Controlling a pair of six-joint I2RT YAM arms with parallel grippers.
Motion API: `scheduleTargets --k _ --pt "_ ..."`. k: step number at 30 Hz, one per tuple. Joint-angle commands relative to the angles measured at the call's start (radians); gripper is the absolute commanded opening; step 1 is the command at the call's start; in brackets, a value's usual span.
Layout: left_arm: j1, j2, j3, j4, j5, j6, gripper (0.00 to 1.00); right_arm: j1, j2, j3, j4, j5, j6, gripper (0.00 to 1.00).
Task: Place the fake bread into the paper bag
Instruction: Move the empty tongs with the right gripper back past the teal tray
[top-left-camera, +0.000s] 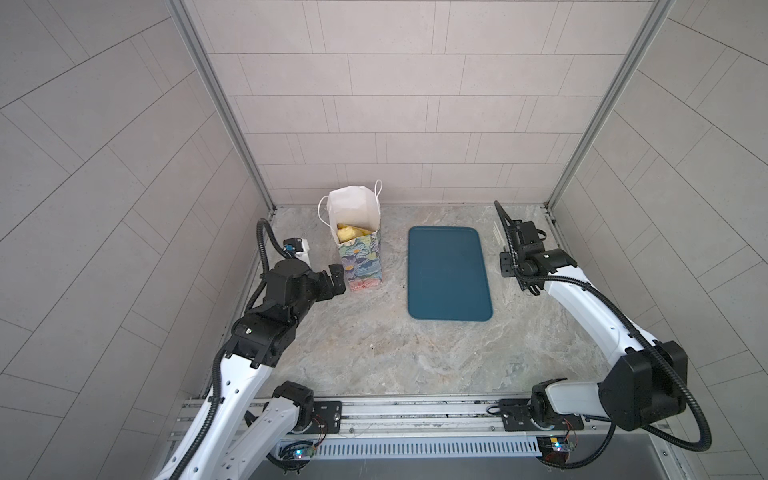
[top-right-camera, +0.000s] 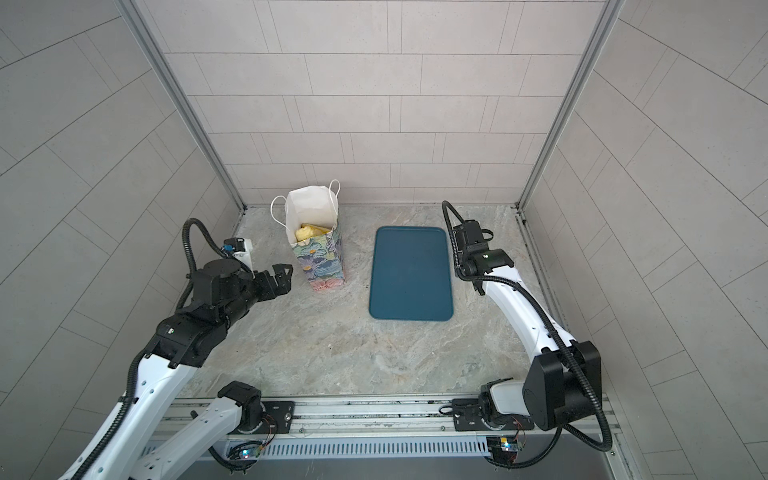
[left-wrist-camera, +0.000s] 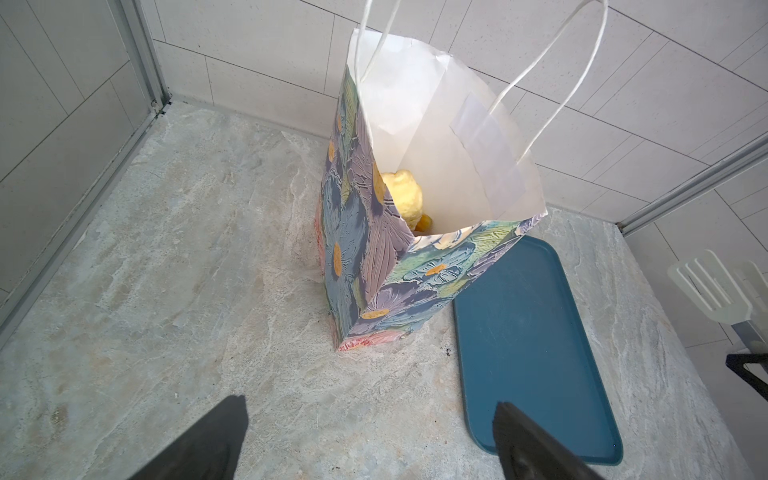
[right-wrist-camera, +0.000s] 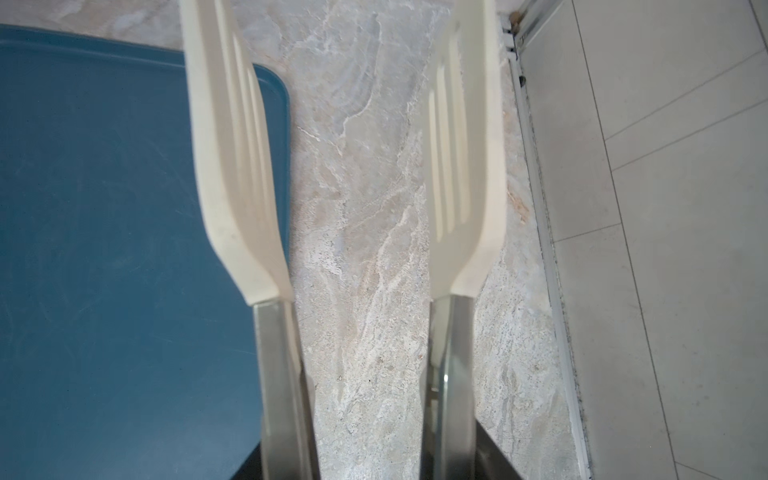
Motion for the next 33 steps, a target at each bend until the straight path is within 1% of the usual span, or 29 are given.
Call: scheduleTargets --k 1,9,19,25,33 --pt "-0.006 -0.005 -0.007 0.011 -0.016 -0.005 1.0 -0.034 0.026 -0.008 0.034 -0.044 0.061 0.55" --pt "-0.006 -0.005 -0.01 0.009 -0.018 -0.005 1.0 -0.109 0.098 -0.048 0.069 -0.127 0.11 0.54" --pt "-0.006 -0.018 -0.02 0.004 -0.026 -0.009 1.0 -0.15 0.209 -0.043 0.143 -0.194 0.136 0.54" --pt "-0.006 -0.025 -0.019 -0.007 -0.032 -0.01 1.0 -0.164 0.304 0.014 0.146 -0.194 0.138 0.54" --pt "-0.006 -0.029 -0.024 -0.016 -0.041 -0.009 1.0 -0.165 0.392 0.06 0.148 -0.184 0.136 0.54"
